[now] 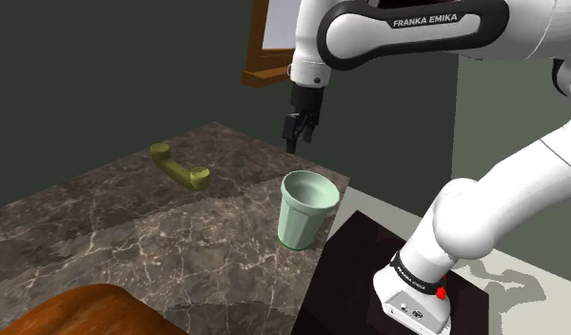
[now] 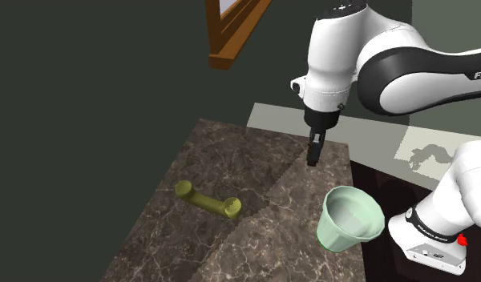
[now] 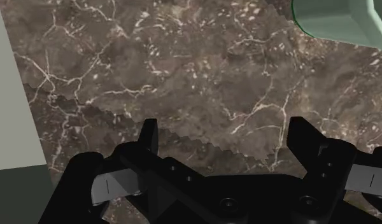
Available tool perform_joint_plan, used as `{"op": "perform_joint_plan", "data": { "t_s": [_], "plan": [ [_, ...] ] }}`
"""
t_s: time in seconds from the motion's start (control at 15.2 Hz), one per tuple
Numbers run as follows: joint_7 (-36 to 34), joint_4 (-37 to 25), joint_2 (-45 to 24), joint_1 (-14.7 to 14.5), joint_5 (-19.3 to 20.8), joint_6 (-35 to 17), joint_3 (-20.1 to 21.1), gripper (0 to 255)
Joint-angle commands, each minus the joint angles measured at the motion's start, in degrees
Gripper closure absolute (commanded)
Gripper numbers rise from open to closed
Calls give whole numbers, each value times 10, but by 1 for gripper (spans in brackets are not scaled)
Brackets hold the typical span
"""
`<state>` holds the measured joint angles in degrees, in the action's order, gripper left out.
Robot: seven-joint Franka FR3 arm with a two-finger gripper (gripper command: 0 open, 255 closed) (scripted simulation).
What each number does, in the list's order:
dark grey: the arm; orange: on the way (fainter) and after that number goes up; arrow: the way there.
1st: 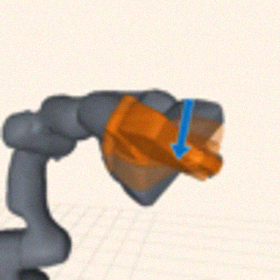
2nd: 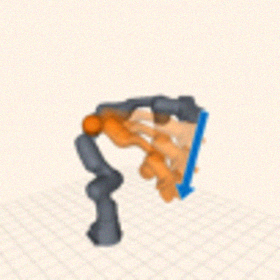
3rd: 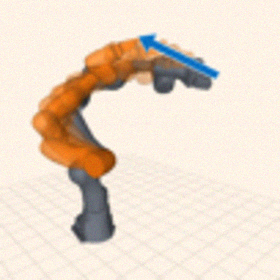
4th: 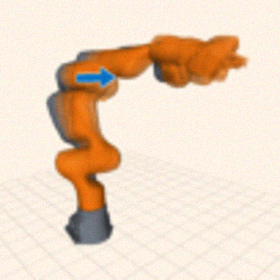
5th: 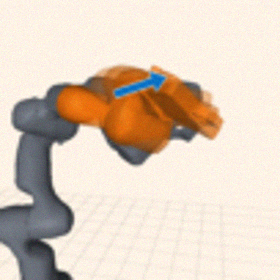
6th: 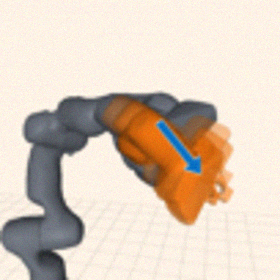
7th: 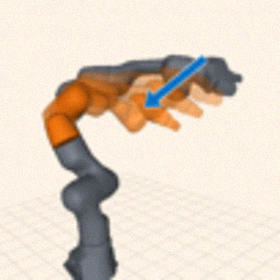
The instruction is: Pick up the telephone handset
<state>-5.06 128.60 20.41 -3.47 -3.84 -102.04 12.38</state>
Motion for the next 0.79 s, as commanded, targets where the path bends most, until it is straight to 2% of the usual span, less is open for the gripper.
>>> {"op": "perform_joint_plan", "data": {
  "t_s": [0.0,0.33,0.73],
  "plan": [
    [-18,-23,-43,-4,2,-24,15,0],
    [-61,-97,-143,-14,19,-58,44,0],
    [-115,-209,-270,-36,59,-78,67,0]
  ]
}}
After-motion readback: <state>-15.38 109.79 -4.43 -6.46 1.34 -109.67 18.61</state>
